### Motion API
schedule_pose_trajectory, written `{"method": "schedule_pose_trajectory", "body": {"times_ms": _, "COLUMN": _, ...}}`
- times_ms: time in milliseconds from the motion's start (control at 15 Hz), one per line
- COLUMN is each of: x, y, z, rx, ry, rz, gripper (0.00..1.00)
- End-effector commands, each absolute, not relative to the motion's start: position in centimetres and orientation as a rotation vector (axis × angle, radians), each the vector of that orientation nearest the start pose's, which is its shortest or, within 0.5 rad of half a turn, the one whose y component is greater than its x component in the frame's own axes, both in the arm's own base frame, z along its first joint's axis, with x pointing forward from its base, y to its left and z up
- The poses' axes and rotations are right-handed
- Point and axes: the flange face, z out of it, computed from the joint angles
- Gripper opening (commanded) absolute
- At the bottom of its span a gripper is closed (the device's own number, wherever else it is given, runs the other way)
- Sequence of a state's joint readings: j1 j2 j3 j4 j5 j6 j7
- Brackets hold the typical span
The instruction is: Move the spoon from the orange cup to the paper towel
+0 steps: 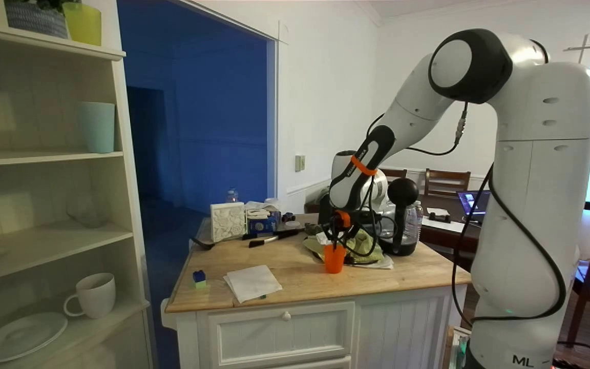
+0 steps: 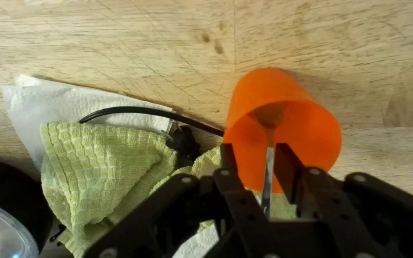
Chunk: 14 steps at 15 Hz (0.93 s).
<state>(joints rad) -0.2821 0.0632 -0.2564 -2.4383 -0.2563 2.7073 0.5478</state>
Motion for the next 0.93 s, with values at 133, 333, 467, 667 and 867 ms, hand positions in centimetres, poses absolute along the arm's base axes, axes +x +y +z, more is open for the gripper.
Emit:
{"method": "schedule_pose_trajectory", "body": {"times_ms": 133, "x": 44.7, "y": -25.4, "z": 31.0, "rx": -2.953, "ry": 1.386, "rz": -0.381, "gripper": 0.36}}
{"method": "schedule_pose_trajectory", "body": {"times_ms": 333, "x": 44.9, "y": -25.3, "z": 30.6, "rx": -2.953, "ry": 1.383, "rz": -0.372, "gripper": 0.32}}
{"method": "schedule_pose_trajectory", "body": {"times_ms": 467, "x": 44.9, "y": -24.9, "z": 30.2, "rx": -2.947, "ry": 1.37, "rz": -0.36, "gripper": 0.32}}
{"method": "schedule_pose_trajectory", "body": {"times_ms": 667, "x": 45.2, "y": -24.7, "z": 29.5, "rx": -2.94, "ry": 1.374, "rz": -0.354, "gripper": 0.38}}
{"method": "schedule_pose_trajectory", "body": {"times_ms": 867, "x": 45.4, "y": -24.6, "z": 28.7, "rx": -2.925, "ry": 1.381, "rz": -0.34, "gripper": 0.38}}
